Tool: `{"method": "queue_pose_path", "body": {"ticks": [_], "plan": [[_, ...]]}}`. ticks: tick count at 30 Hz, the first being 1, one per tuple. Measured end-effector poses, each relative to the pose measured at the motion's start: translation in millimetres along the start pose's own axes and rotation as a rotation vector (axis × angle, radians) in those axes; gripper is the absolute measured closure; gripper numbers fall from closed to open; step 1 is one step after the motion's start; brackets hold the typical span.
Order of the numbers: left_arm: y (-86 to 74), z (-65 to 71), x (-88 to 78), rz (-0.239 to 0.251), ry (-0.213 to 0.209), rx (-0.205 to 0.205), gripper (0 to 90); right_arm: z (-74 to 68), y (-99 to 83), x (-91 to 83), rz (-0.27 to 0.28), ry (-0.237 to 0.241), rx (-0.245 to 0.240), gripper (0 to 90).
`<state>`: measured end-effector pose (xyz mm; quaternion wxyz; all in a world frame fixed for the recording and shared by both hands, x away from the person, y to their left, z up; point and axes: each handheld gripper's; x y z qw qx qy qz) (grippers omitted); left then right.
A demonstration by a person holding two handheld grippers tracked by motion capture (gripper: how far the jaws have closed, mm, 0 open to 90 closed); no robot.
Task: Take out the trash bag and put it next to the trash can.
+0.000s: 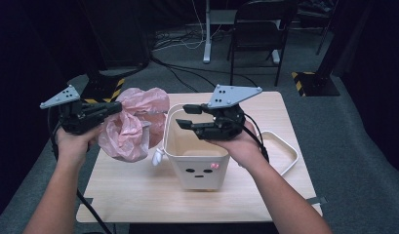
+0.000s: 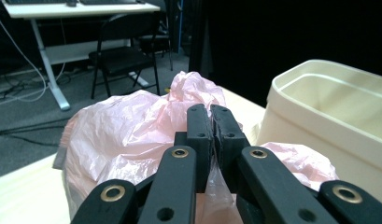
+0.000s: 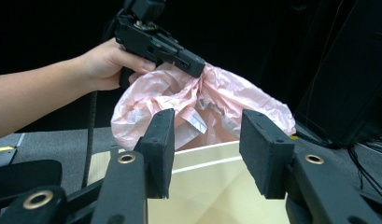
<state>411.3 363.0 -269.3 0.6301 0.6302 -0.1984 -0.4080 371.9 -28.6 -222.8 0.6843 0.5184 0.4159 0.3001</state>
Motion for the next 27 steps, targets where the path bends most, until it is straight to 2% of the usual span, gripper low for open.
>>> {"method": "queue_pose_path", "body": {"ticks": [8, 14, 23, 27], "plan": [[-12.5, -11.1, 7.3, -0.022, 0.023, -0.026, 87.2, 0.2, -5.5, -10.9, 0.015, -0.010, -0.003, 54.2], [-23.9, -19.3, 13.7, -0.054, 0.051, -0.040, 87.2, 3.7, -12.4, -14.6, 0.015, -0.019, 0.016, 54.3], [-45.9, -34.1, 25.0, -0.090, 0.085, -0.084, 87.2, 4.6, -15.4, -18.3, 0.019, -0.020, 0.019, 54.4], [-59.4, -41.1, 31.8, -0.104, 0.091, -0.122, 87.1, 4.2, -15.9, -19.1, 0.018, -0.022, 0.018, 54.4]]}}
Point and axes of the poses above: each handheld gripper's, and its own axes: x roughly forward along the jaws, y roughly out of its top, z roughly to its right, and after that the axes turned 6 degrees about -y, right-handed
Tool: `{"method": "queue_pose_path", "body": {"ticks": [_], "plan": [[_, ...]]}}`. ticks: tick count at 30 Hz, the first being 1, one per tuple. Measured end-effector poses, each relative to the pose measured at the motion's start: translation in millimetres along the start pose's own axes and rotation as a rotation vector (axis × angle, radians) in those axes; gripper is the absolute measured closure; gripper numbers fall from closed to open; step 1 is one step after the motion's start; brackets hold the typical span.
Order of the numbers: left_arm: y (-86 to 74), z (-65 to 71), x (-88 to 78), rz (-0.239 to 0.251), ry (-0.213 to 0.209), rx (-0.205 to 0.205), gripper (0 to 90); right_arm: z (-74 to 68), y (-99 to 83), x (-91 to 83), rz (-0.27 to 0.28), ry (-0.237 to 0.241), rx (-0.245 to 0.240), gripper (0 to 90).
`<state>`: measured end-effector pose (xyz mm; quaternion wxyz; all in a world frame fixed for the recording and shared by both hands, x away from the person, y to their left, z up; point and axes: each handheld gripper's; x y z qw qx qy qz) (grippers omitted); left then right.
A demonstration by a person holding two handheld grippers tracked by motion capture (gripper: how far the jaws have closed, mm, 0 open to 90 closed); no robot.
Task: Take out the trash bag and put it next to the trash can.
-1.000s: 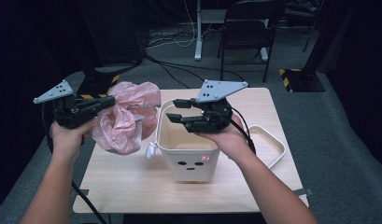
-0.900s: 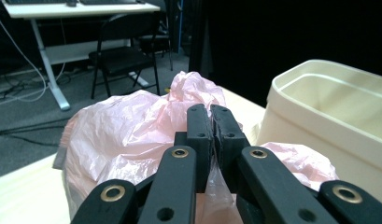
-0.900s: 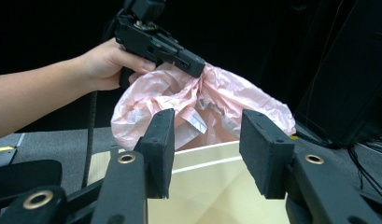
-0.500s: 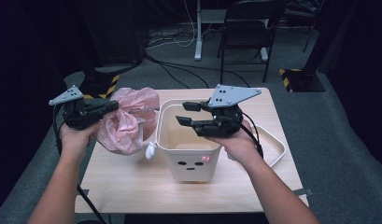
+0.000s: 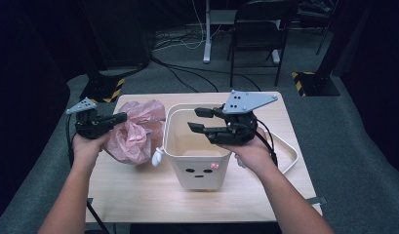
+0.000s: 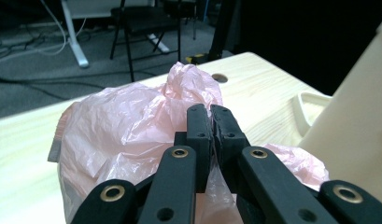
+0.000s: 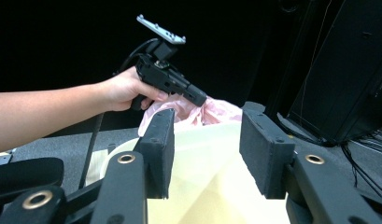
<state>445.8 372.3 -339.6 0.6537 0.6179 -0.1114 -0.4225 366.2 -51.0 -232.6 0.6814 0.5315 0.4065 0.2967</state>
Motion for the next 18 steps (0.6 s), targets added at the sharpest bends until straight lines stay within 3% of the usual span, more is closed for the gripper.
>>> {"method": "queue_pose_path", "body": {"ticks": [11, 18], "plan": [[-29.1, -16.9, 12.1, 0.001, 0.002, -0.067, 86.3, -0.5, -5.6, 0.1, -0.004, 0.001, 0.002, 54.4], [-43.3, -18.4, 16.7, 0.000, 0.018, -0.072, 86.0, 1.0, -7.6, -2.6, -0.005, -0.004, 0.012, 55.2]]}}
Point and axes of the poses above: each handheld gripper's, and its own axes: x roughly forward along the jaws, y roughly out of its top, z roughly to its right, and after that the axes turned 6 degrees about -y, right-handed
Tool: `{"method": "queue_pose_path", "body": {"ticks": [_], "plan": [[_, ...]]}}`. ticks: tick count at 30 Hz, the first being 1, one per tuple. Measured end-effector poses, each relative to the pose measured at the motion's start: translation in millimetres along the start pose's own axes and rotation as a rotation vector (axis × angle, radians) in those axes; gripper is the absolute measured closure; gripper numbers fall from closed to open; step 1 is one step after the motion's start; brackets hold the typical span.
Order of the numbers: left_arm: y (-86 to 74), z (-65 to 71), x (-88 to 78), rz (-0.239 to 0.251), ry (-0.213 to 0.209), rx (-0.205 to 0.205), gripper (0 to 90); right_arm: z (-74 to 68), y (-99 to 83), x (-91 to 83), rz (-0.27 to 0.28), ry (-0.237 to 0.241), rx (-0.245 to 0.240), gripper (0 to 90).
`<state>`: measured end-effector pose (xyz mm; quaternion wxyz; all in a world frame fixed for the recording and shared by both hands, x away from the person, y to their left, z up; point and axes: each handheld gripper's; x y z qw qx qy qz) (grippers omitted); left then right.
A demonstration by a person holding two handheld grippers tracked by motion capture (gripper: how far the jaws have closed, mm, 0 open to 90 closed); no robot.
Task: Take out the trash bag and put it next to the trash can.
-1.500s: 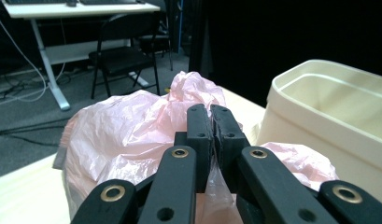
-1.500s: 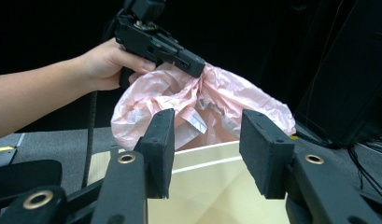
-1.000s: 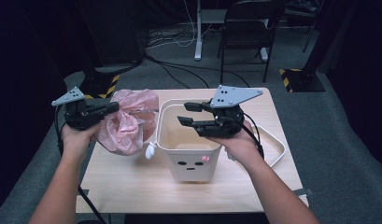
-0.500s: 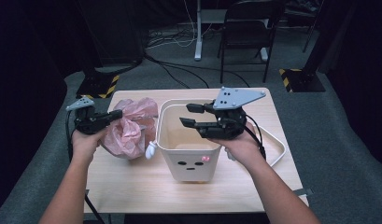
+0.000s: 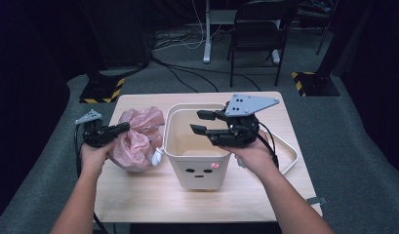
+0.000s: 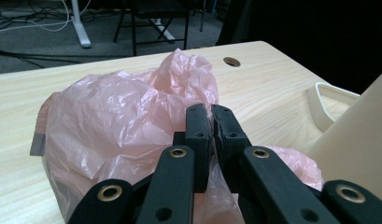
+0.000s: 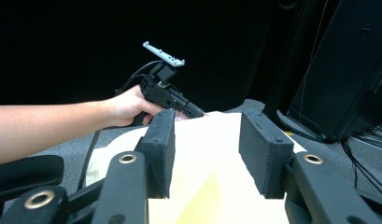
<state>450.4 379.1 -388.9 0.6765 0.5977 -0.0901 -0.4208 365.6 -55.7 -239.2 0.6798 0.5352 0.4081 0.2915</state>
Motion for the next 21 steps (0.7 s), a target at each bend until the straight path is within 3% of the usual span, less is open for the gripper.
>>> {"method": "queue_pose_path", "body": {"ticks": [21], "plan": [[-30.6, -1.9, 8.6, 0.006, 0.036, -0.007, 82.5, 2.7, -5.6, -7.0, -0.006, -0.019, 0.007, 54.8]]}}
Point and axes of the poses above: each handheld gripper's, and its own axes: x roughly forward along the jaws, y roughly out of its top, z roughly to its right, and after that the axes turned 6 degrees about -y, right-handed
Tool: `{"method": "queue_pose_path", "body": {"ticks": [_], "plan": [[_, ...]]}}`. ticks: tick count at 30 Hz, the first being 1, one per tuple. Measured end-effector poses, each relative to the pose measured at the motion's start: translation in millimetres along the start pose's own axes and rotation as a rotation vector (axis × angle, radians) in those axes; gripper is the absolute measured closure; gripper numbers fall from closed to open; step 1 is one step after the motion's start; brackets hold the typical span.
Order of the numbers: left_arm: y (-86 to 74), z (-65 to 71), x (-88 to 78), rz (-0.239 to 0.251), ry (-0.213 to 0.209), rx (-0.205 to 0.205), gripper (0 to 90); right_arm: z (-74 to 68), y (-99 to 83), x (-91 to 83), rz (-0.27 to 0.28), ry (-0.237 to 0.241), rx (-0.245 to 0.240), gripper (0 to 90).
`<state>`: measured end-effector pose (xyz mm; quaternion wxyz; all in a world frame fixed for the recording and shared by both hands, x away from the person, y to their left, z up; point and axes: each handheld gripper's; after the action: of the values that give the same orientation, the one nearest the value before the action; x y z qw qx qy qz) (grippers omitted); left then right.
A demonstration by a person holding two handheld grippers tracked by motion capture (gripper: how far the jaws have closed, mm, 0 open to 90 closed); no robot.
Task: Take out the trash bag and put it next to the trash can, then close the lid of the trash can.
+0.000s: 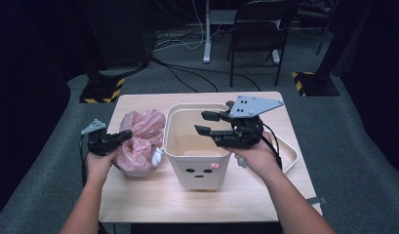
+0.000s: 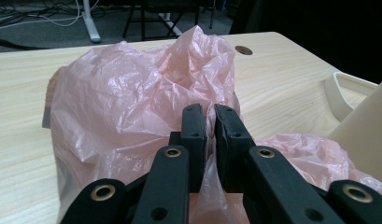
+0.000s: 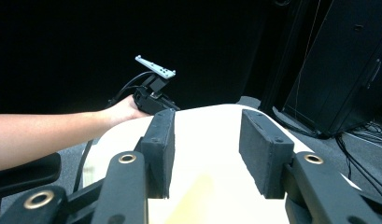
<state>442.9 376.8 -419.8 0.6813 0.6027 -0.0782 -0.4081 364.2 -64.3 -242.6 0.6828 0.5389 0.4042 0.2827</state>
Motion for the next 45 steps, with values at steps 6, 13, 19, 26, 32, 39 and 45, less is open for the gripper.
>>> {"method": "queue_pose_path", "body": {"ticks": [6, 13, 19, 26, 32, 39, 45], "plan": [[-1.6, 2.2, -0.3, -0.009, 0.008, 0.013, 76.3, 2.0, -2.1, -1.7, 0.002, -0.003, 0.003, 53.1], [-4.7, 3.7, -2.0, 0.012, 0.026, 0.007, 64.9, 5.0, -6.1, -4.6, -0.001, -0.015, 0.004, 52.9], [-9.9, 4.4, -4.7, 0.048, 0.046, -0.002, 53.2, 7.9, -10.9, -12.2, -0.004, -0.034, -0.001, 52.8], [-16.8, 7.8, -6.2, 0.045, 0.044, 0.015, 38.5, 12.6, -17.4, -20.8, -0.001, -0.055, 0.010, 52.6], [-23.6, 12.0, -6.8, 0.072, 0.056, 0.021, 34.7, 16.0, -22.2, -29.2, -0.002, -0.072, 0.018, 52.0], [-29.1, 13.8, -9.9, 0.099, 0.069, 0.032, 34.4, 19.9, -25.4, -37.8, 0.015, -0.090, 0.031, 52.0], [-32.6, 11.9, -10.8, 0.102, 0.075, 0.025, 34.4, 24.4, -31.3, -43.7, 0.016, -0.120, 0.038, 52.0]]}}
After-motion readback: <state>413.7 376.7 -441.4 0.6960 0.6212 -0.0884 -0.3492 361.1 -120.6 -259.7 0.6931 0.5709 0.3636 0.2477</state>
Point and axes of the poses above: each handheld gripper's, and its own axes: x roughly forward along the jaws, y roughly out of its top, z roughly to its right, and after that the axes turned 6 degrees about -y, right-handed
